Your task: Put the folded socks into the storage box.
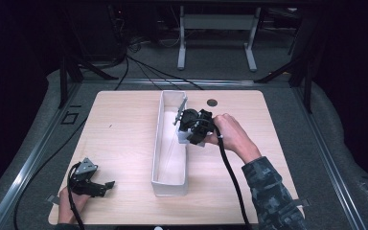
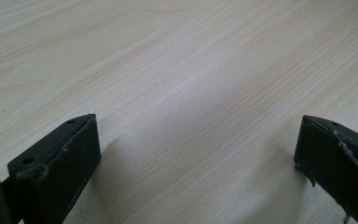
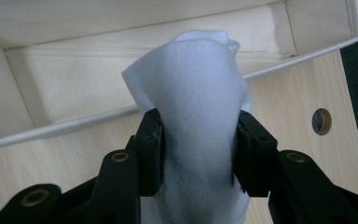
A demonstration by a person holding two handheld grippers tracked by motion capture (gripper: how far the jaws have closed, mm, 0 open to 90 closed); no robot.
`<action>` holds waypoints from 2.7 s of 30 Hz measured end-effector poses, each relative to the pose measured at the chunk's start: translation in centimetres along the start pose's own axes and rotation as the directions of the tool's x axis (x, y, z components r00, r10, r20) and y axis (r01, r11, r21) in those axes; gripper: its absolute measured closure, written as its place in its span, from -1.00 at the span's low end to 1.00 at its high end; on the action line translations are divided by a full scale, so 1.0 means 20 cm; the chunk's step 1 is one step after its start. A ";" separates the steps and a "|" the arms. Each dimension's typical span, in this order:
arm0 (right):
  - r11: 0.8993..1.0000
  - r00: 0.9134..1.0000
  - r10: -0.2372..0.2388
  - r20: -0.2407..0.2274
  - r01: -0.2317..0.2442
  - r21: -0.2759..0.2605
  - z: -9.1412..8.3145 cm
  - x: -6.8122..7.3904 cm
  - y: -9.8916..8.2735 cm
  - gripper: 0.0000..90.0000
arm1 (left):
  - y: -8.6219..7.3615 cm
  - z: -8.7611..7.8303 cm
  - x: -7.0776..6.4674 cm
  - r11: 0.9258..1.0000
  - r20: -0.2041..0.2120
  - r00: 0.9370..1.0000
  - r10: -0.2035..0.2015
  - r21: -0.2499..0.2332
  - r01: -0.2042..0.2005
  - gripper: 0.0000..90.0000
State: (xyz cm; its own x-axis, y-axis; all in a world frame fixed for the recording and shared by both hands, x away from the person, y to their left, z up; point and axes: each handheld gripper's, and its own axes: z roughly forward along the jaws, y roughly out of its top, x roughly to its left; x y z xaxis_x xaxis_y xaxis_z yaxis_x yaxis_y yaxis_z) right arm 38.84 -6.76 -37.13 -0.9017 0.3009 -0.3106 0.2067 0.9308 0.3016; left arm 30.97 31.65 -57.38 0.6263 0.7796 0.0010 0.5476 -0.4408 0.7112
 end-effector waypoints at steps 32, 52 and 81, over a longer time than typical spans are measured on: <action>0.998 0.997 -0.057 -0.060 0.057 -0.003 0.15 0.07 0.21 0.29 | 0.00 0.00 0.00 1.000 0.000 1.000 0.001 0.000 -0.001 -1.00; 0.997 0.989 -0.077 -0.125 0.079 0.009 0.30 0.12 0.27 0.28 | 0.00 0.00 0.00 1.000 0.000 1.000 0.001 0.000 -0.001 -1.00; 0.997 0.981 -0.050 -0.190 0.058 0.041 0.46 0.17 0.23 0.26 | 0.00 0.00 0.00 1.000 -0.003 1.000 -0.002 0.000 0.002 -1.00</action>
State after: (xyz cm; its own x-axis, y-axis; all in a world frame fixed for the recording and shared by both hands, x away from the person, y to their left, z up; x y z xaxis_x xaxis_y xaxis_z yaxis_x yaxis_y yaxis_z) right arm 40.16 0.41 -45.15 -0.9665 0.2093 -0.1484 0.1690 0.9544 0.2459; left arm 30.97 31.67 -57.38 0.6240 0.7814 0.0017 0.5486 -0.4396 0.7112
